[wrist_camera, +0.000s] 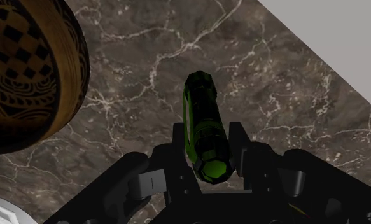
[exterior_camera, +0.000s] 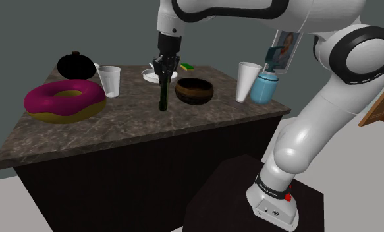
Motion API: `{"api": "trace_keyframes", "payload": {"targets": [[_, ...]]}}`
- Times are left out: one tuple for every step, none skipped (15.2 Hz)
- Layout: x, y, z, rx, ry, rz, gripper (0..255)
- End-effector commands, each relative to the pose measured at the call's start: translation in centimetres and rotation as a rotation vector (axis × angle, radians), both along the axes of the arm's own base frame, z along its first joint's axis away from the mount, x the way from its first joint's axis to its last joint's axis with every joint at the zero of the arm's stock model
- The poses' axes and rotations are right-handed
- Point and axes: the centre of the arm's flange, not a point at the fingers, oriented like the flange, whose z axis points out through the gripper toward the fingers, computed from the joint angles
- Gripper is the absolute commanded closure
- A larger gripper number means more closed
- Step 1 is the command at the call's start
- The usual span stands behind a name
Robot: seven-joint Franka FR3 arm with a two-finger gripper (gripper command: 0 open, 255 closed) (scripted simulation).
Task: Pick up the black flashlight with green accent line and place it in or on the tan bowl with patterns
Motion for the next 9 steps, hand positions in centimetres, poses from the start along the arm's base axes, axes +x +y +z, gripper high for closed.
{"api": "trace_keyframes", "payload": {"targets": [[-0.1,0.0,1.1,0.0,0.0,0.0,255],[-0.1,0.0,1.6,0.0,0.0,0.0,255],[-0.1,0.0,2.1,0.0,0.0,0.0,255],[-0.1,0.0,2.7,0.0,0.0,0.0,255],[-0.1,0.0,3.2,0.0,0.0,0.0,255],[-0.1,0.0,3.7,0.0,0.0,0.0,255],[-0.1,0.0,4.3,0.0,0.0,0.0,255],[-0.1,0.0,4.8,0.0,0.0,0.0,255],[-0.1,0.0,5.3,0.0,0.0,0.0,255]]}}
